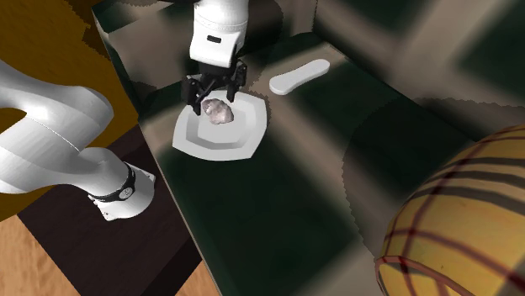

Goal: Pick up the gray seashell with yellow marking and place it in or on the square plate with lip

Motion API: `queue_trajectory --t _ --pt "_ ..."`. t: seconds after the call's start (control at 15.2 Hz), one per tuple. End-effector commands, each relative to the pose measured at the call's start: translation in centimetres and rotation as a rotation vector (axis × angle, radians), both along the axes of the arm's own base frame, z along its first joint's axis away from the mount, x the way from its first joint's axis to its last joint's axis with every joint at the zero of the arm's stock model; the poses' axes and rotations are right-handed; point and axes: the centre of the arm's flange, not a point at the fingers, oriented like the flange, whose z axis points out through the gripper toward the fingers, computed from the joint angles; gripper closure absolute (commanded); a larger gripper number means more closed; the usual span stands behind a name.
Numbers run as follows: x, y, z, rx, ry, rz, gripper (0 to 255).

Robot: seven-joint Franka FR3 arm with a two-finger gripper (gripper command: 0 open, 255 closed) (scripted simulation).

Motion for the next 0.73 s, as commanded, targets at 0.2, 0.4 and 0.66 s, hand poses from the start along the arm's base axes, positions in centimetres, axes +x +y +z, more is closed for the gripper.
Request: queue_trajectory --t 0.2,0.4,0.66 --pt "0.8 0.7 4.2 0.0 0.0 0.0 0" --pt "0.8 0.7 4.2 0.0 0.0 0.0 0" --pt "0.8 0.7 4.2 0.0 0.0 0.0 0"
